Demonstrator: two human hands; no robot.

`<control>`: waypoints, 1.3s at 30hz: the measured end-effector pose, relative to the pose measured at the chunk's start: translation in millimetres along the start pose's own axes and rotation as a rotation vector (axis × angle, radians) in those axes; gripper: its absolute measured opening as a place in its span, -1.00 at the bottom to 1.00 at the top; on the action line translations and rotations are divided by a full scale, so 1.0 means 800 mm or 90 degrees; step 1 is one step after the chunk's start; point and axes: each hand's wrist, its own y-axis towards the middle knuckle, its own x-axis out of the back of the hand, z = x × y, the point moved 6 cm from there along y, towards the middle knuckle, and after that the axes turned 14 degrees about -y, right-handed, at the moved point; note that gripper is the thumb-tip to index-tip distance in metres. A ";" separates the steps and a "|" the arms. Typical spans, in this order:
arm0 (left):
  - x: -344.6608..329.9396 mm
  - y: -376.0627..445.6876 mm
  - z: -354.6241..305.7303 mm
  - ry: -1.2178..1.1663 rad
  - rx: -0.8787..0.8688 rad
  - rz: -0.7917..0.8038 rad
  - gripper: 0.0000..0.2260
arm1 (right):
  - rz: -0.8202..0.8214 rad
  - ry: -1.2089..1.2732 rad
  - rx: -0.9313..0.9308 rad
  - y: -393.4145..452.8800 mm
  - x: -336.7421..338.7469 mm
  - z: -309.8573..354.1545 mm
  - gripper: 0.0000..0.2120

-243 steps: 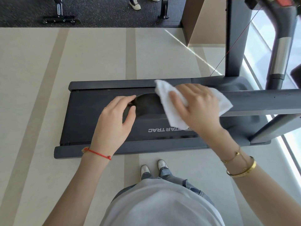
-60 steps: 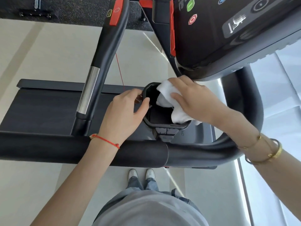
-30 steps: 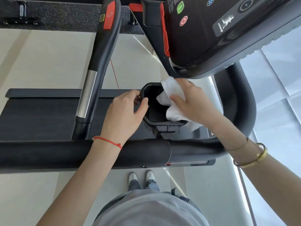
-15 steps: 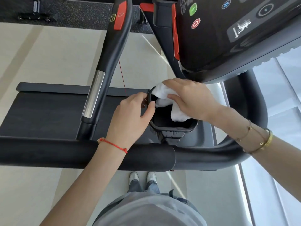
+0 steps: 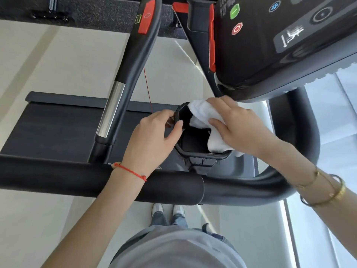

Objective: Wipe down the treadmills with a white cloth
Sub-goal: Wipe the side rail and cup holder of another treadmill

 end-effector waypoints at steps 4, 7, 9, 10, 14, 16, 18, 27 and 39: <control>-0.002 0.001 0.000 0.005 -0.001 0.000 -0.76 | -0.021 -0.035 0.053 0.010 0.003 0.011 -0.61; -0.002 0.001 0.001 0.010 -0.002 0.006 -0.75 | -0.022 -0.105 0.123 0.040 0.004 0.034 -0.64; -0.002 0.001 0.002 0.009 -0.002 0.008 -0.76 | -0.029 -0.119 0.123 0.046 0.002 0.038 -0.65; -0.002 0.001 0.002 0.008 -0.003 0.007 -0.76 | -0.033 -0.122 0.110 0.043 0.001 0.036 -0.64; -0.001 0.002 0.003 -0.006 -0.006 0.002 -0.77 | -0.060 -0.050 0.011 0.012 -0.001 0.015 -0.61; 0.000 0.002 0.004 -0.011 -0.008 0.002 -0.78 | -0.070 0.032 -0.063 -0.009 -0.004 0.007 -0.58; 0.001 0.002 0.004 -0.015 -0.010 0.002 -0.78 | -0.055 0.113 -0.154 -0.031 -0.008 0.003 -0.52; 0.001 0.002 0.002 -0.018 -0.009 -0.001 -0.77 | 0.042 0.203 -0.265 -0.020 -0.016 -0.005 -0.64; 0.002 0.001 0.003 -0.007 -0.014 -0.005 -0.77 | 0.057 0.240 -0.288 -0.034 -0.020 0.001 -0.65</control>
